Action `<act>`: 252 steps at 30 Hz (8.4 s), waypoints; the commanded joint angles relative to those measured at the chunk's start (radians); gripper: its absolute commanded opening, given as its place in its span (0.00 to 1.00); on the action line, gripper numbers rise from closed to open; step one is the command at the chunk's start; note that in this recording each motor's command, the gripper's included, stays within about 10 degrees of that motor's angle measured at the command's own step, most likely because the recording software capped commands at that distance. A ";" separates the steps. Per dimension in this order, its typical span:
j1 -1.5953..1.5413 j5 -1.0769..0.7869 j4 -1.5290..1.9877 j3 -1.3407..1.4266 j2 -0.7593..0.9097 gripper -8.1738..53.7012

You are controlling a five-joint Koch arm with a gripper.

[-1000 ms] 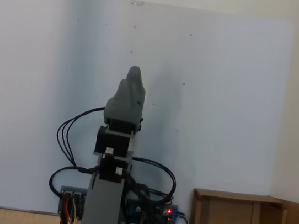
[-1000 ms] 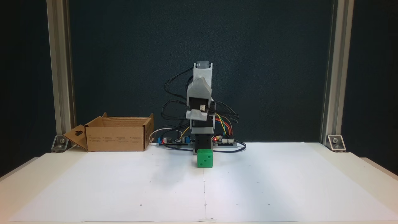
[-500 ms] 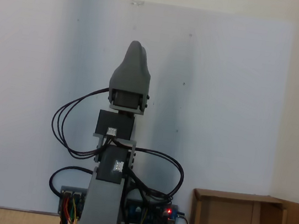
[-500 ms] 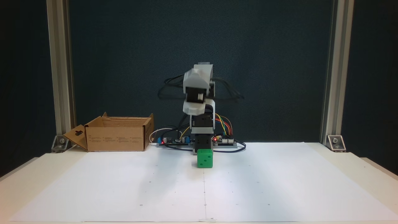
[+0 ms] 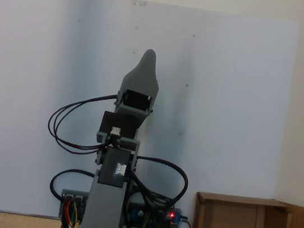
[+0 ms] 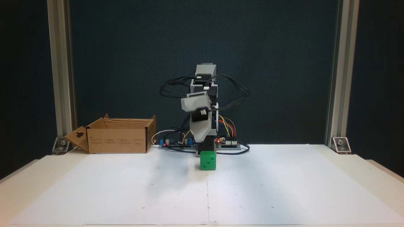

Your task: Grasp a green dice and put it in the bin.

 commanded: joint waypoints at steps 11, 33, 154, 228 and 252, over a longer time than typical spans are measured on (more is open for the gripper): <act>-0.020 0.051 0.415 -0.340 0.035 0.81; -0.135 0.049 1.049 -0.517 -0.021 0.82; -0.097 -0.114 0.834 -0.006 -0.224 0.83; 0.316 -0.249 1.281 -0.919 -0.225 0.33; 1.687 -0.456 0.902 -0.925 -0.512 0.33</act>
